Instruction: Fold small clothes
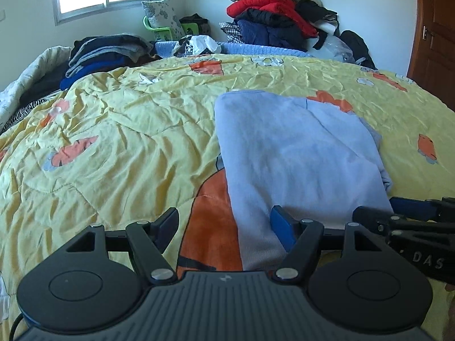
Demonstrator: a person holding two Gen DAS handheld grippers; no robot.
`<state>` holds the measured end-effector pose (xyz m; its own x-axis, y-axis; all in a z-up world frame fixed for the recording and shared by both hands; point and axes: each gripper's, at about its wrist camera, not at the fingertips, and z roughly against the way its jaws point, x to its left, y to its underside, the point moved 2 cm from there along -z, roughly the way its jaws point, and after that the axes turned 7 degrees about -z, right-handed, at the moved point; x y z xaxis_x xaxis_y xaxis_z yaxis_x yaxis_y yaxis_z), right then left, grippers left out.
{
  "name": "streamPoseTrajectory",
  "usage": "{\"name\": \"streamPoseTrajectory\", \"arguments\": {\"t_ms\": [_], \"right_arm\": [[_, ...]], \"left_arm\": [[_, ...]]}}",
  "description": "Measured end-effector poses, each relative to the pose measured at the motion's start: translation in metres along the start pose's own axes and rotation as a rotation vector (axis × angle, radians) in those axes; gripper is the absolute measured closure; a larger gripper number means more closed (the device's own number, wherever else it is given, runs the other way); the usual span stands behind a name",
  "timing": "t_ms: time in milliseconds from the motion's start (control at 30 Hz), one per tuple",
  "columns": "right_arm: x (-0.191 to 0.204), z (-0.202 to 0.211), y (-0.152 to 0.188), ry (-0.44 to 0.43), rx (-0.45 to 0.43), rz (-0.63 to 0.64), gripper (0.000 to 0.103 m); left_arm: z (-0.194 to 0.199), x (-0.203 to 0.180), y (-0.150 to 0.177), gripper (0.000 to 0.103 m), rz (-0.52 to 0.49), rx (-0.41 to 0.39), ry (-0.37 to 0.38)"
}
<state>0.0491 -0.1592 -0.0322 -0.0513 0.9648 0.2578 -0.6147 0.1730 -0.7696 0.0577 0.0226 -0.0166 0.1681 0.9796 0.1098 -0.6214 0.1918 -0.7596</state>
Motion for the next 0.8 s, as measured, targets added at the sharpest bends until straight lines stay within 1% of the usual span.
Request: {"name": "streamPoseTrajectory", "arguments": {"t_ms": [67, 133, 200, 267, 333, 400, 500, 667, 800], "right_arm": [[0.002, 0.008, -0.001, 0.001, -0.024, -0.003, 0.043], [0.006, 0.012, -0.002, 0.006, -0.042, 0.018, 0.04], [0.007, 0.01, -0.001, 0.024, -0.027, 0.034, 0.039], [0.005, 0.005, 0.001, 0.044, -0.005, 0.02, 0.039], [0.004, 0.011, 0.003, 0.033, -0.022, -0.009, 0.039], [0.006, 0.018, 0.003, 0.03, -0.037, -0.004, 0.033], [0.011, 0.026, 0.005, 0.03, -0.051, 0.012, 0.03], [0.017, 0.033, 0.013, 0.028, -0.038, 0.017, 0.027], [0.021, 0.04, 0.021, 0.024, -0.037, 0.019, 0.019]], "left_arm": [[0.002, 0.0, 0.001, 0.032, -0.001, -0.001, -0.003], [0.003, 0.001, 0.001, 0.032, 0.0, -0.004, -0.003], [0.003, 0.0, 0.001, 0.032, -0.004, 0.0, -0.009], [0.003, 0.0, 0.002, 0.032, 0.003, 0.005, -0.012], [0.007, 0.0, 0.003, 0.032, 0.004, 0.001, -0.016], [0.011, 0.0, 0.004, 0.032, 0.003, -0.002, -0.021], [0.014, 0.001, 0.007, 0.032, 0.011, 0.003, -0.021], [0.023, 0.003, 0.012, 0.032, 0.033, 0.01, -0.024], [0.031, 0.004, 0.016, 0.032, 0.035, 0.012, -0.034]]}}
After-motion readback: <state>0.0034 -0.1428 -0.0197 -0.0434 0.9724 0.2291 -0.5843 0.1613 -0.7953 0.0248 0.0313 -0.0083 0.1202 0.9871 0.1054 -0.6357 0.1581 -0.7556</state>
